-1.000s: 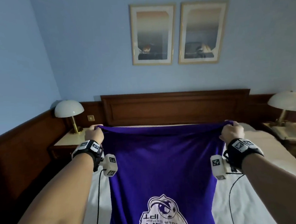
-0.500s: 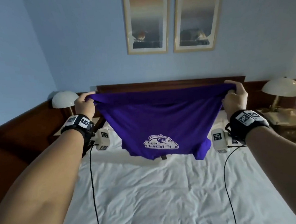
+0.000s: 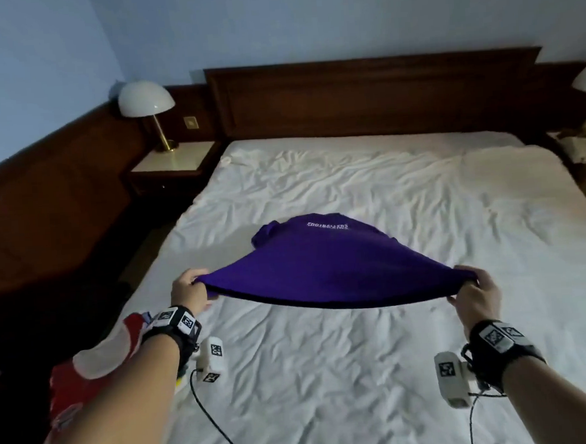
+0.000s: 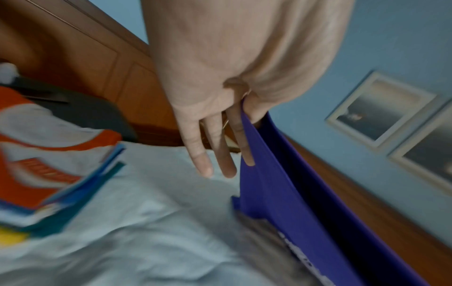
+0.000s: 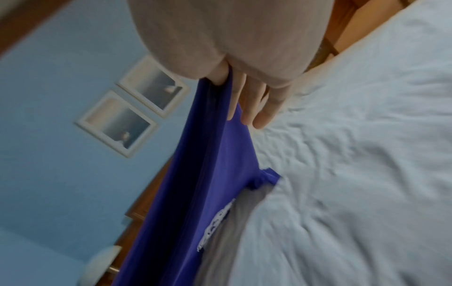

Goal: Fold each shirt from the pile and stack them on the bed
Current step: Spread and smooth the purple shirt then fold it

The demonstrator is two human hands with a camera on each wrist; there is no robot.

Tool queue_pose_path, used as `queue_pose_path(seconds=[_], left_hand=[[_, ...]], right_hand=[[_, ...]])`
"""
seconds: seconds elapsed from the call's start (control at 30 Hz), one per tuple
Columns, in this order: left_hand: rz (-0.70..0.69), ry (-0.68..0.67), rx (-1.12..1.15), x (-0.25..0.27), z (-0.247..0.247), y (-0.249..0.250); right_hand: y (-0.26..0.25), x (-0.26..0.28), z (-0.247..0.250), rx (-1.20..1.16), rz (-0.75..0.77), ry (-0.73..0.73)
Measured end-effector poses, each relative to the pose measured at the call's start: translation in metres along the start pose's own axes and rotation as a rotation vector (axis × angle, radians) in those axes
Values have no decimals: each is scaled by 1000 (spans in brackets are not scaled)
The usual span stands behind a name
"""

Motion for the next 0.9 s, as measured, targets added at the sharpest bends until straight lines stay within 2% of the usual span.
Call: queue_pose_path(seconds=[0.27, 0.43, 0.53, 0.67, 0.9], left_hand=[[415, -23, -128, 75, 19, -217], [453, -30, -323, 111, 52, -312], [460, -48, -313, 127, 66, -353], [526, -5, -291, 152, 90, -394], [569, -35, -262, 180, 92, -424]], right_hand=[[193, 112, 48, 200, -241, 42], [313, 164, 84, 344, -365, 67], [326, 198, 94, 416, -400, 95], [333, 229, 108, 494, -415, 119], [357, 260, 110, 607, -485, 37]])
Point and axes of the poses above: each hand's wrist, its own x-axis away from the middle knuckle, its own z-axis out of the back of the hand, y = z × x, the point moved 8 cm from there along -x, towards the middle knuckle
